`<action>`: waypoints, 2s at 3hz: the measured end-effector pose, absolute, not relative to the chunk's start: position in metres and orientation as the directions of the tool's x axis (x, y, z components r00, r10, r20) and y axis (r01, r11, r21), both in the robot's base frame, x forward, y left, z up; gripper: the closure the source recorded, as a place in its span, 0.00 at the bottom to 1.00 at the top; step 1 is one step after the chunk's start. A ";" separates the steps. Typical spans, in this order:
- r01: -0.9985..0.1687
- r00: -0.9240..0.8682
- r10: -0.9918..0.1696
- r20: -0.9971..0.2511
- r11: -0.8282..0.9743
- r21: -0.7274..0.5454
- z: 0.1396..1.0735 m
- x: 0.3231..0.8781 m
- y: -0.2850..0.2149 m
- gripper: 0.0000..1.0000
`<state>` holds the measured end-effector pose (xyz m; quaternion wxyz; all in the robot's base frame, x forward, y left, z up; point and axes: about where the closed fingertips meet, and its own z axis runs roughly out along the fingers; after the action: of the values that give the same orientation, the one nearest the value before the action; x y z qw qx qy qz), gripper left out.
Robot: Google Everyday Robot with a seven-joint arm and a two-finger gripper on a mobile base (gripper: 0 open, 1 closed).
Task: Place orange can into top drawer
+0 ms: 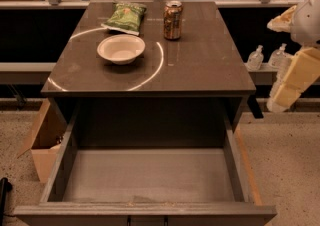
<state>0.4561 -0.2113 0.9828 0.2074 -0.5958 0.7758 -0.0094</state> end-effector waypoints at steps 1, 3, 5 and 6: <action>-0.892 -0.180 -0.839 -0.514 0.359 -0.274 0.992 0.493 -0.206 0.00; -0.800 -0.139 -0.748 -0.649 0.471 -0.372 1.019 0.527 -0.205 0.00; -0.798 -0.119 -0.705 -0.699 0.487 -0.355 1.011 0.539 -0.201 0.00; -0.785 -0.073 -0.548 -0.833 0.547 -0.291 0.982 0.584 -0.187 0.00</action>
Offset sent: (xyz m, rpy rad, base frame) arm 0.0862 0.0034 0.0668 0.4535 -0.4956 -0.1695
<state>0.5844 -0.1873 0.9825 0.5007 -0.4611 0.7230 0.1182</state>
